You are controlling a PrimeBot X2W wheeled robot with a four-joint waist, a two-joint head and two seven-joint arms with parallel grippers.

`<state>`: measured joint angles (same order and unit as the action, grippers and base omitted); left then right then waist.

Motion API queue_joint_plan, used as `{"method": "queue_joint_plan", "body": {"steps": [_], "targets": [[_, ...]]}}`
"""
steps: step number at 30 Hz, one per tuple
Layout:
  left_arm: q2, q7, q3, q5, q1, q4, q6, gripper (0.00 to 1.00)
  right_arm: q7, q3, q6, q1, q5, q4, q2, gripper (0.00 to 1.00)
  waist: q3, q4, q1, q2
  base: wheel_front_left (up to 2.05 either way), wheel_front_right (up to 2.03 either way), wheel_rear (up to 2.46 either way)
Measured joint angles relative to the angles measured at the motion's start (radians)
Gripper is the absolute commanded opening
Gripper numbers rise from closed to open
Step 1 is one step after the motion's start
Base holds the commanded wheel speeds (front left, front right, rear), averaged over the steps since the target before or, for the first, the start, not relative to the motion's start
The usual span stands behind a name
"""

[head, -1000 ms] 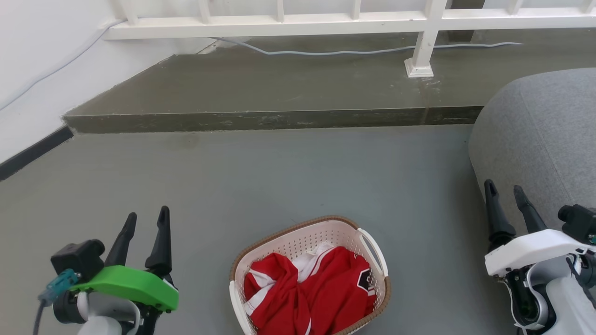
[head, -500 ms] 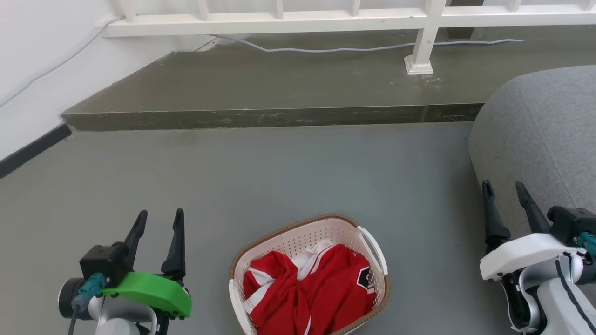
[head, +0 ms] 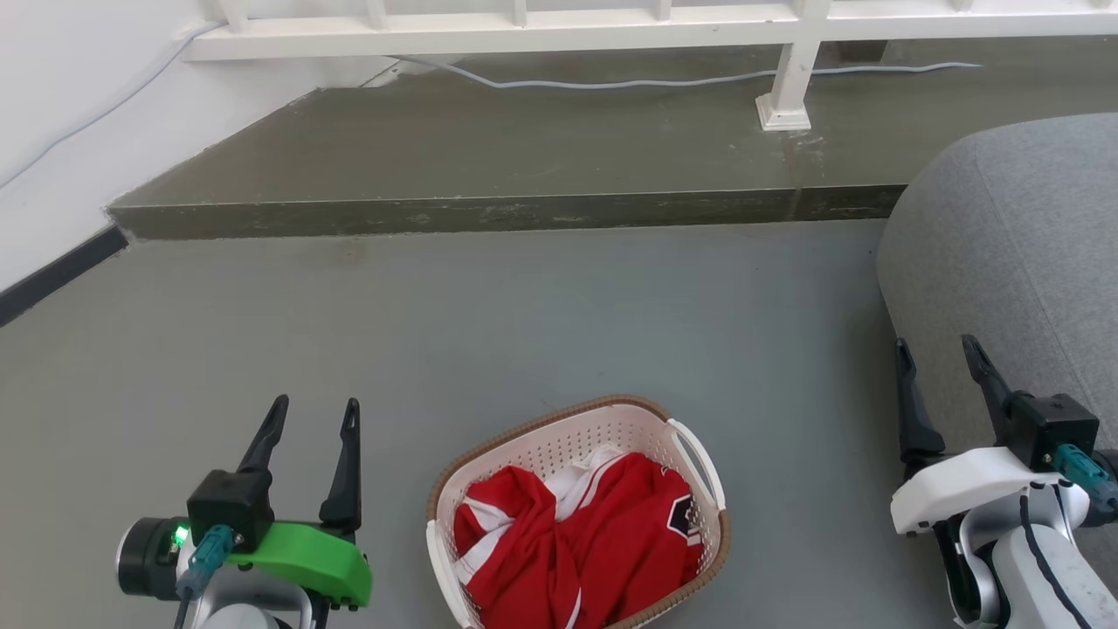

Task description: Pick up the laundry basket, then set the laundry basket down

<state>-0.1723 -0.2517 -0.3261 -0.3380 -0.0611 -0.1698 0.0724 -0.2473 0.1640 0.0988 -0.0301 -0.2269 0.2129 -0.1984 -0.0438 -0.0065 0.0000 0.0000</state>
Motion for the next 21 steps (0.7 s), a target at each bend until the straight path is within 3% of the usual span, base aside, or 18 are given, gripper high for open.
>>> {"method": "queue_joint_plan", "body": {"steps": [21], "targets": [[0.004,0.0,-0.001,0.0,0.0,-0.034,0.003,1.0,0.0,-0.01,-0.01,0.0,0.0,0.01,0.008,1.0,-0.009,-0.001,0.0,0.0,0.0,0.0,0.0]]}}
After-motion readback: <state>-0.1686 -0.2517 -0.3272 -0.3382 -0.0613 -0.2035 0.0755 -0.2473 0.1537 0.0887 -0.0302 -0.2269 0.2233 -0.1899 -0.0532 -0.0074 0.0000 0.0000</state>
